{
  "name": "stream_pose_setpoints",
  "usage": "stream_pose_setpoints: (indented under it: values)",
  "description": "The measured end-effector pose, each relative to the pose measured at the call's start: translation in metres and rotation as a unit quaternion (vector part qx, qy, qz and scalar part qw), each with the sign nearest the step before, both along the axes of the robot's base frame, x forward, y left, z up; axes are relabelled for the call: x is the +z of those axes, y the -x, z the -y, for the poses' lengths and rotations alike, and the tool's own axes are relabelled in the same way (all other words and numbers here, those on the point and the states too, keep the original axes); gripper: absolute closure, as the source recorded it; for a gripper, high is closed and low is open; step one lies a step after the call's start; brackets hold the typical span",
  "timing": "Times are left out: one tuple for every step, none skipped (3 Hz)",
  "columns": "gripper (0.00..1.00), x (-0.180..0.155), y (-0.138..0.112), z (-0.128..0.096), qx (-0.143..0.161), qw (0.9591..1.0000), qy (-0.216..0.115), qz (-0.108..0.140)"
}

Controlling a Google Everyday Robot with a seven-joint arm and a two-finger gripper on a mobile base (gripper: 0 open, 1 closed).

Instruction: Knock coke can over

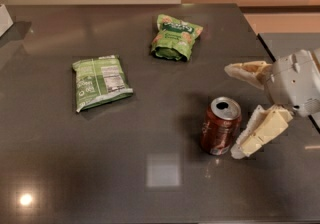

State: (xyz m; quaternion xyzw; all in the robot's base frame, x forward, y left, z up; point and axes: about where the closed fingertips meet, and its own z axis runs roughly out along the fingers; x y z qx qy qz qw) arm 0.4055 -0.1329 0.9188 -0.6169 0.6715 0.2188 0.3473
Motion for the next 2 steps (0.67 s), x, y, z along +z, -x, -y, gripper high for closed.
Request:
stream_pose_setpoints:
  values:
    - [0.0,-0.0133,0.0014,-0.0016,0.007,0.9998,-0.016,-0.008]
    - [0.17,-0.0219,0.0019,-0.0029,0.012,0.9995,-0.026,-0.013]
